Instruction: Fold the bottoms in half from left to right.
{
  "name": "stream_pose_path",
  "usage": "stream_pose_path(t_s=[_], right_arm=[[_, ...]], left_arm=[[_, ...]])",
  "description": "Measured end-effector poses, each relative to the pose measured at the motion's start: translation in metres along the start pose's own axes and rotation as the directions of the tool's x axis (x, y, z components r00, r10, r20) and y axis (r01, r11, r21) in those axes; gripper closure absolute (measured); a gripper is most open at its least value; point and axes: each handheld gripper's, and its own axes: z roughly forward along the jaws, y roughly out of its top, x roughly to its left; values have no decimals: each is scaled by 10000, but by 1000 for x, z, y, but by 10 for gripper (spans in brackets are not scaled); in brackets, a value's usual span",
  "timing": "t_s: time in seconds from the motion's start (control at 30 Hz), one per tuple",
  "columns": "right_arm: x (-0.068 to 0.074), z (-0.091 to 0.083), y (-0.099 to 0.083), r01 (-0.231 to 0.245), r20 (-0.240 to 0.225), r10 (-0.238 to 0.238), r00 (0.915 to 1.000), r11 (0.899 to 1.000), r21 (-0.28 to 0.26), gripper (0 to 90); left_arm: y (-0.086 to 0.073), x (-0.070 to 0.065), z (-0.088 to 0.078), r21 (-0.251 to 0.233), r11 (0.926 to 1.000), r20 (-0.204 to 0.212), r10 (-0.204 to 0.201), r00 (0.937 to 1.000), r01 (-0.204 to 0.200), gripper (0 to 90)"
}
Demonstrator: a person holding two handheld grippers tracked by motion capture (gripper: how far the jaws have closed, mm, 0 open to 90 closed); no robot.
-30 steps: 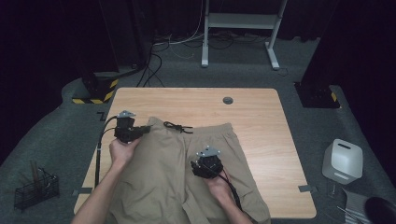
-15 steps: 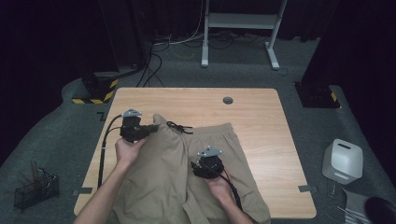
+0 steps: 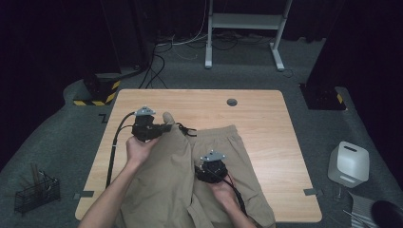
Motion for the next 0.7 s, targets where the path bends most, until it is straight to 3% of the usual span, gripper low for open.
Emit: stream_pose_path(t_s=[0.17,0.33,0.43,0.47,0.7], right_arm=[[-3,-7,1,-32,15,32,10000,10000,-17,440],[-11,-42,4,659,548,-651,9964,9978,-117,466],[-17,-48,1,590,529,-588,9969,9983,-21,468],[-24,-49,-6,559,580,-567,9967,9983,159,474],[-40,-42,-23,279,417,-301,9987,9983,516,486]], left_arm=[[5,-8,8,-5,9999,170,135,9998,-135,878],[7,-8,12,-30,9999,176,109,9998,-109,878],[7,-10,14,-42,10000,227,78,9997,-77,878],[7,-11,15,-36,10000,238,82,9997,-82,878],[12,-15,17,-72,9998,314,180,9993,-178,878]])
